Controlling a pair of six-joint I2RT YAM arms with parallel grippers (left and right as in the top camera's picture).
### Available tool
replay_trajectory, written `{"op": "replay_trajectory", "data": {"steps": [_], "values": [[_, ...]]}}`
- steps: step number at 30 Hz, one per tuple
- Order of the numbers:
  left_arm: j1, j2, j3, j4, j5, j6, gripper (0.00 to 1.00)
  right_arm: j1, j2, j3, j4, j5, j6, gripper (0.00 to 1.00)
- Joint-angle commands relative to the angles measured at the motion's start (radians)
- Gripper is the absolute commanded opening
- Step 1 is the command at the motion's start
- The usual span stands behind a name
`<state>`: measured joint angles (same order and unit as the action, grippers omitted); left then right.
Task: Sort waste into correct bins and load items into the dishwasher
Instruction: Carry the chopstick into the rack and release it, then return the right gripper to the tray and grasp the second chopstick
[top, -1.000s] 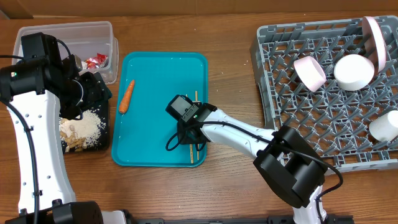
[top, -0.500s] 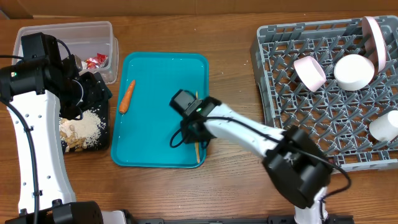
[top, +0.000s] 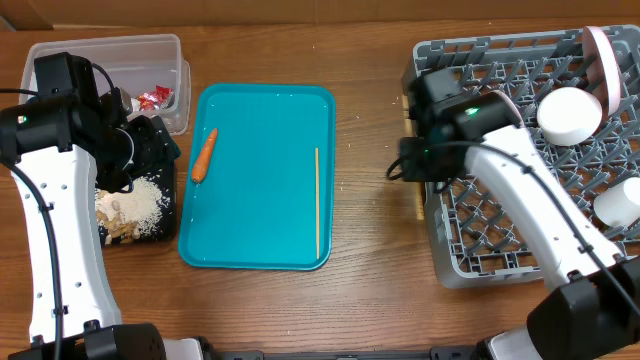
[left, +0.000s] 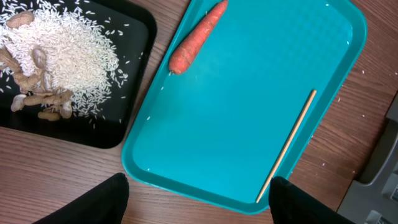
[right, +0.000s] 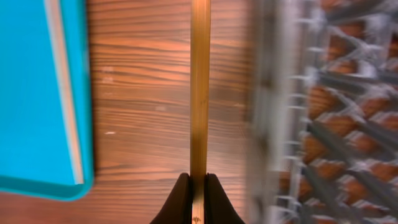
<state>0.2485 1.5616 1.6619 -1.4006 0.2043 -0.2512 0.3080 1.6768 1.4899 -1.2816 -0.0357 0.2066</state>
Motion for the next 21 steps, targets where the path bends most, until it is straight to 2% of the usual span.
{"op": "replay_trajectory", "data": {"steps": [1,6,14,16,18,20,21], "values": [[-0.007,0.003,-0.003,-0.002,-0.002,0.019,0.74,-0.085,0.003,-0.021,-0.01,0.009,-0.096,0.04],[-0.007,0.003,-0.003,-0.002,-0.002,0.019,0.74,-0.146,0.003,-0.072,-0.002,0.028,-0.115,0.04],[-0.007,0.003,-0.003,-0.002,-0.002,0.019,0.74,-0.151,0.003,-0.145,0.024,0.081,-0.132,0.05],[-0.007,0.003,-0.003,-0.002,-0.002,0.019,0.75,-0.151,0.003,-0.145,0.029,0.088,-0.132,0.14],[-0.007,0.003,-0.003,-0.002,-0.002,0.019,0.74,-0.151,0.003,-0.145,0.035,0.088,-0.132,0.16],[-0.007,0.003,-0.003,-0.002,-0.002,0.019,0.74,-0.151,0.003,-0.145,0.036,0.088,-0.132,0.34],[-0.007,0.003,-0.003,-0.002,-0.002,0.019,0.74,-0.151,0.003,-0.145,0.035,0.088,-0.132,0.4]]}}
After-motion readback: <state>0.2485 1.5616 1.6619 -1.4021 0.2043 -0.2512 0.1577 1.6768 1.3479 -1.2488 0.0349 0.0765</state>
